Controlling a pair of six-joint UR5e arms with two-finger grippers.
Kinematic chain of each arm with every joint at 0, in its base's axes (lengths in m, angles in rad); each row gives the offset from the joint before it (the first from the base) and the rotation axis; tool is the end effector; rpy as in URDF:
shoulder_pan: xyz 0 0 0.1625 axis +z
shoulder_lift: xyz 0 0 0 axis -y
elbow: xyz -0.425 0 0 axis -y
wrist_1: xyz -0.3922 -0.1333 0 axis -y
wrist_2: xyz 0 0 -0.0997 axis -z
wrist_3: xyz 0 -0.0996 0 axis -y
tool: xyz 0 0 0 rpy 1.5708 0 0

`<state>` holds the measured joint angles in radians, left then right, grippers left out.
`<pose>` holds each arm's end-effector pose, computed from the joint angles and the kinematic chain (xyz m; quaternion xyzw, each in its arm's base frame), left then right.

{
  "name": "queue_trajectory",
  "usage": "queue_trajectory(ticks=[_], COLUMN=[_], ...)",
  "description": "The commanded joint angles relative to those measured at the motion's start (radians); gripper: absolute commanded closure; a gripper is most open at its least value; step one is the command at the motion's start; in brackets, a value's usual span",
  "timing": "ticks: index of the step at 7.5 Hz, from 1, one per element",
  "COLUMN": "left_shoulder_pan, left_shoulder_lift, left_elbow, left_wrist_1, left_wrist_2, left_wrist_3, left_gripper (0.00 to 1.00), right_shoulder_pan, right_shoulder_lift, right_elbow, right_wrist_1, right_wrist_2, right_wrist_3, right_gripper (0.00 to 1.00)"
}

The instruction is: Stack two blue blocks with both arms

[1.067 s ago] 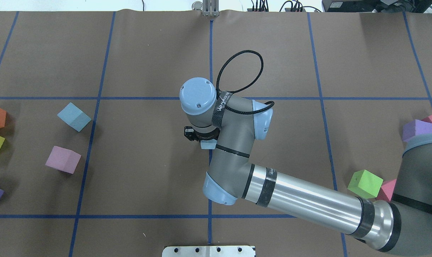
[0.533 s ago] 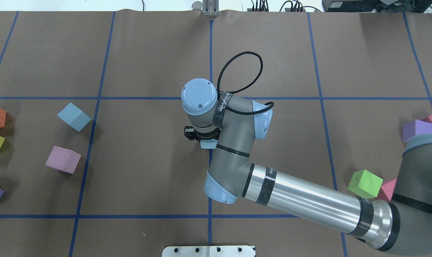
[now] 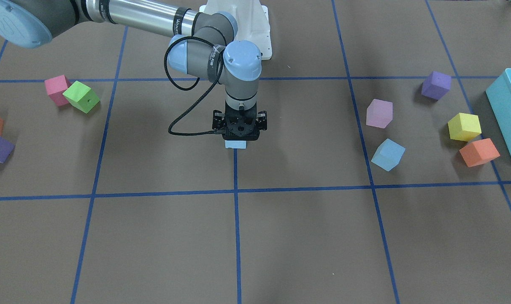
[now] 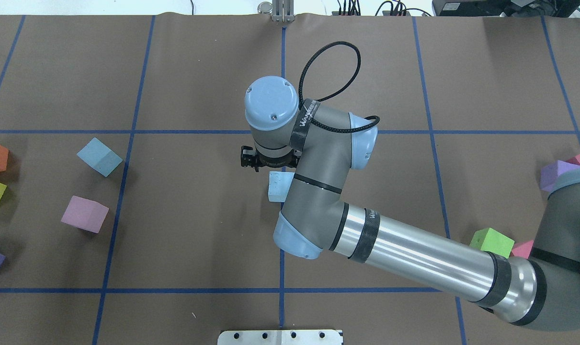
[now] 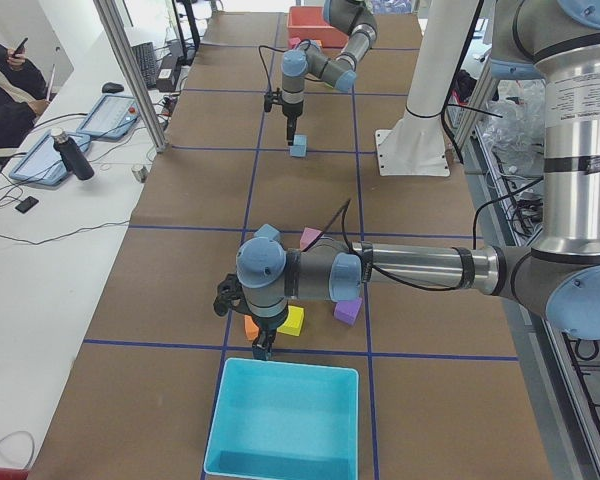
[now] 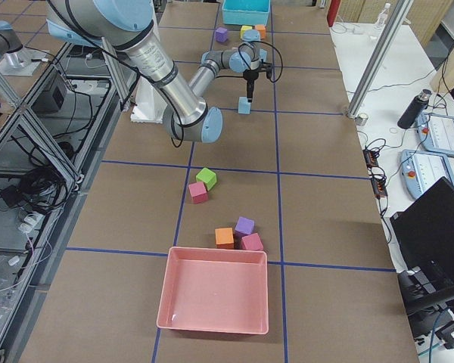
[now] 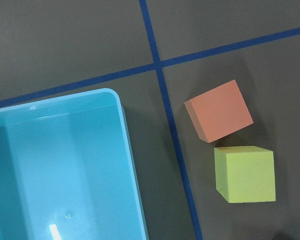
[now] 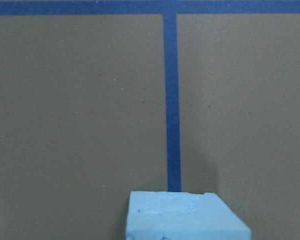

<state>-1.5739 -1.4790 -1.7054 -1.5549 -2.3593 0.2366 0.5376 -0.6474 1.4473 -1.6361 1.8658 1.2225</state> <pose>-0.0641 -0.4542 0.6364 0.0583 0.3798 0.1127 0.9163 -0.5909 -0.4738 0.1414 0.0283 -0.3797 0.0347 0.9240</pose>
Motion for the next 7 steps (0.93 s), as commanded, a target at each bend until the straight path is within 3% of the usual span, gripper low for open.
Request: queue_trajectory(ticks=[1, 2, 3, 4, 6, 7], left_shoulder_pan=[0.000, 0.002, 0.027, 0.043, 0.054, 0.069], left_shoulder_lift=[-0.015, -0.021, -0.094, -0.134, -0.149, -0.150], left_elbow=[-0.007, -0.008, 0.028, 0.059, 0.052, 0.021], left_wrist_1=[-0.017, -0.066, -0.179, -0.200, -0.206, -0.218], left_wrist_2=[0.002, 0.003, 0.005, -0.001, -0.003, -0.018], left_wrist_3=[0.000, -0.009, -0.019, -0.102, -0.145, -0.163], left_gripper=[0.02, 0.02, 0.02, 0.02, 0.02, 0.02], right_shoulder_pan=[0.115, 0.154, 0.191, 0.256, 0.416, 0.518], right_shoulder_lift=[-0.018, -0.093, -0.230, -0.311, -0.423, -0.486], right_elbow=[0.129, 0.195, 0.290, 0.348, 0.355, 0.354], right_wrist_1=[-0.135, -0.148, -0.139, -0.142, -0.137, -0.136], right_wrist_2=[0.022, 0.057, 0.067, 0.087, 0.191, 0.291], right_wrist_3=[-0.122, -0.182, -0.204, -0.333, -0.568, -0.624], right_gripper=[0.00, 0.00, 0.00, 0.00, 0.00, 0.00])
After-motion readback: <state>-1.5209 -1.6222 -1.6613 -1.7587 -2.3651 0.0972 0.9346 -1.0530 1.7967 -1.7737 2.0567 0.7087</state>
